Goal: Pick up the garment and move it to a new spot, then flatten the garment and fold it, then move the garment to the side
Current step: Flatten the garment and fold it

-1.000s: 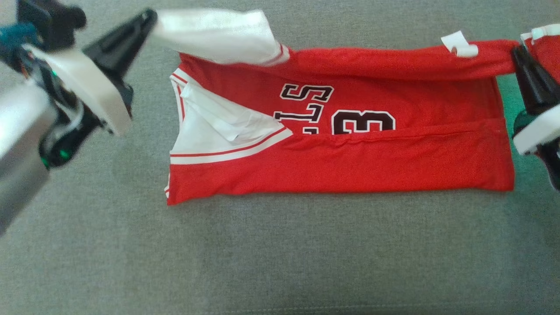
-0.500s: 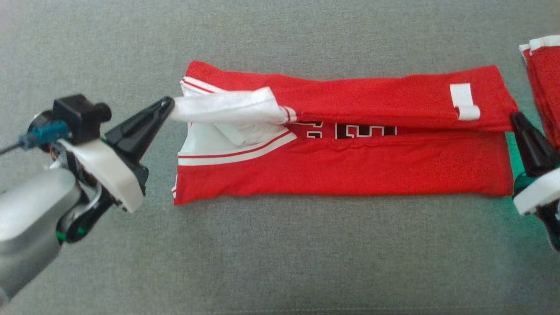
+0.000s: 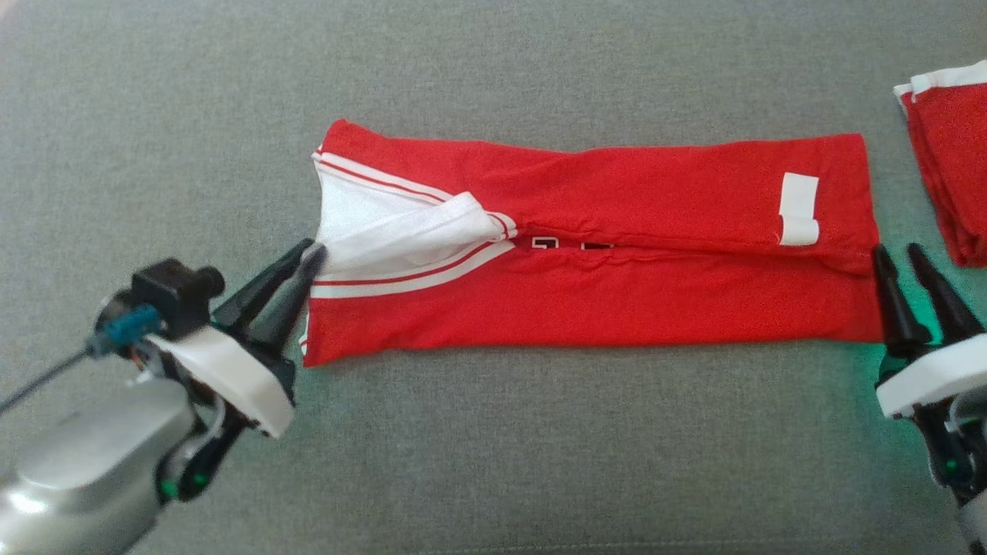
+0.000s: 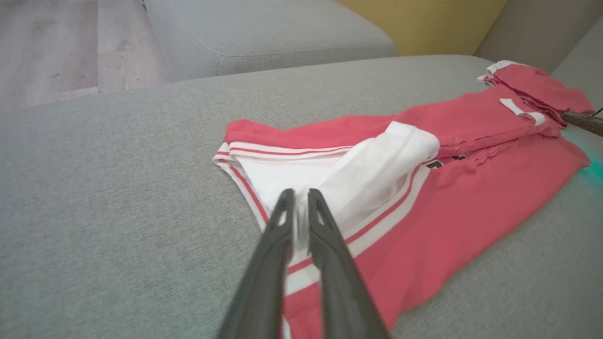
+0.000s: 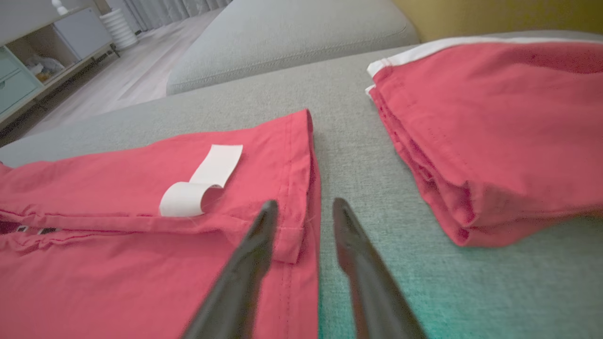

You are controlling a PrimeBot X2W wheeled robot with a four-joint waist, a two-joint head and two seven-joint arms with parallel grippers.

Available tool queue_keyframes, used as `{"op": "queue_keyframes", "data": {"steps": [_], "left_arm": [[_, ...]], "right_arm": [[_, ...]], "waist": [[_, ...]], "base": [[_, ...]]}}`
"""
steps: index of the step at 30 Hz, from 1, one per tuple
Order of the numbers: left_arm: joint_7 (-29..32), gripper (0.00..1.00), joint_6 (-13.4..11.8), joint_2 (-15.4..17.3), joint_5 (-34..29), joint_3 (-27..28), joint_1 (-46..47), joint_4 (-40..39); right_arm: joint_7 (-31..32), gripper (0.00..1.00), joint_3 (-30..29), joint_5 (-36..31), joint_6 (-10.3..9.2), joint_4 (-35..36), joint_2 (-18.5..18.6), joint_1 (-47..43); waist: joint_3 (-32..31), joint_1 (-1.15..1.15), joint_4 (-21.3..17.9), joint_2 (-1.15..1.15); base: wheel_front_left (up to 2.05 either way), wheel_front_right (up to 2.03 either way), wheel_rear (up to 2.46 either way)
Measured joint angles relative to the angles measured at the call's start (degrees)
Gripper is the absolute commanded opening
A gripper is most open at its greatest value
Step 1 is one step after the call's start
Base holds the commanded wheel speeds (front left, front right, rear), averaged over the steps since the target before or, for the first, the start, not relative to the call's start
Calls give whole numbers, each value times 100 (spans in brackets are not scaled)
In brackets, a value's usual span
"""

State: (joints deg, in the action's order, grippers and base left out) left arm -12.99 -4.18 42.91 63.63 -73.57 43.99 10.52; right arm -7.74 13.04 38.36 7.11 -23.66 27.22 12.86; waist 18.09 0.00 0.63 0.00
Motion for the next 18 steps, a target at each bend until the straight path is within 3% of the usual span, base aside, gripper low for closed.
{"op": "queue_keyframes", "data": {"steps": [4, 7, 10, 14, 18], "left_arm": [[-127, 100, -487, -386, -114, 656, -516, 129], [-132, 100, -973, -751, -865, 1744, -1033, -69], [-147, 100, -1304, -1223, -1706, 2694, -1800, -423], [-147, 100, -1548, -1871, -2813, 3512, -2952, -929], [-148, 100, -1540, -2432, -3687, 3873, -3604, -1294]], "right_arm": [[-320, 100, -442, -498, 0, -9, -333, -234], [-452, 100, -794, -802, 0, -10, -701, -467], [-495, 100, -1116, -1068, 0, -116, -1127, -629], [-486, 100, -1477, -1272, 0, -369, -1482, -639], [-431, 100, -1890, -1472, -1, -724, -1624, -439]], "waist": [[-145, 0, -16, 0], [-274, 0, -12, 0], [-419, 0, 0, 0], [-583, -1, 85, 0], [-651, -1, 266, 0]], "base": [[0, 0, 0], [0, 0, 0], [0, 0, 0], [0, 0, 0], [0, 0, 0]]}}
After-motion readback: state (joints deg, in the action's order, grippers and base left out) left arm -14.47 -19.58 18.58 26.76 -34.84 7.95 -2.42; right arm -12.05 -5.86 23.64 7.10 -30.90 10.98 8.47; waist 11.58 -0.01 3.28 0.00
